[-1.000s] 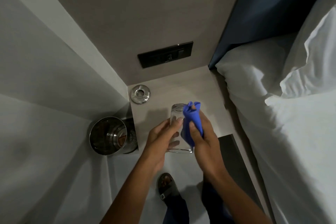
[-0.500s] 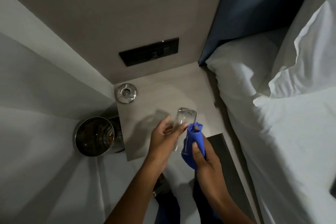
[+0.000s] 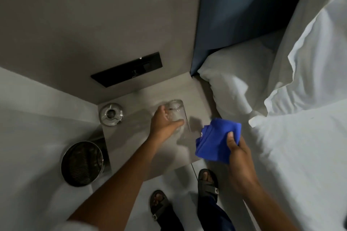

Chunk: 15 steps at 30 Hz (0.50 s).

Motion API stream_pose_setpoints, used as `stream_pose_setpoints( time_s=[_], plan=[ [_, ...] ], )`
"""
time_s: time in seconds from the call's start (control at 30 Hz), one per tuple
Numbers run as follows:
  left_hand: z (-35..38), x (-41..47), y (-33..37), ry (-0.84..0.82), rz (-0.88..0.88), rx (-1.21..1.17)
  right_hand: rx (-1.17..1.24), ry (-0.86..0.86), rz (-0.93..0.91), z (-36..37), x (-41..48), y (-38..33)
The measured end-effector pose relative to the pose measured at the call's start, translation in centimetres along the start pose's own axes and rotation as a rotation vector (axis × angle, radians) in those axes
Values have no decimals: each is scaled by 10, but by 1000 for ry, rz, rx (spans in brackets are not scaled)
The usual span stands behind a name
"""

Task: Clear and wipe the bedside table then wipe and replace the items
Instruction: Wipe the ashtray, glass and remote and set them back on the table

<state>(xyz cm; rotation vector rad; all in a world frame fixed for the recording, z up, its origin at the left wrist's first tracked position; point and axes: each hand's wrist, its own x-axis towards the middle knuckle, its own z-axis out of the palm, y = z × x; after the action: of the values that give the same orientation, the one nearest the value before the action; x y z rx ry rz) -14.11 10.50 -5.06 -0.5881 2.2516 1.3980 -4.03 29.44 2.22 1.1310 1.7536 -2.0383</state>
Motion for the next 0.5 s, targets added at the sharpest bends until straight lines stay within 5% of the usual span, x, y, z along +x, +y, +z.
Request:
stream_pose_setpoints(
  time_s=[0.2, 0.5],
  plan=[
    [40, 78, 26, 325, 178, -25, 55, -35, 136, -38, 10, 14],
    [64, 139, 28, 292, 171, 200, 221, 25, 184, -73, 24, 28]
  ],
)
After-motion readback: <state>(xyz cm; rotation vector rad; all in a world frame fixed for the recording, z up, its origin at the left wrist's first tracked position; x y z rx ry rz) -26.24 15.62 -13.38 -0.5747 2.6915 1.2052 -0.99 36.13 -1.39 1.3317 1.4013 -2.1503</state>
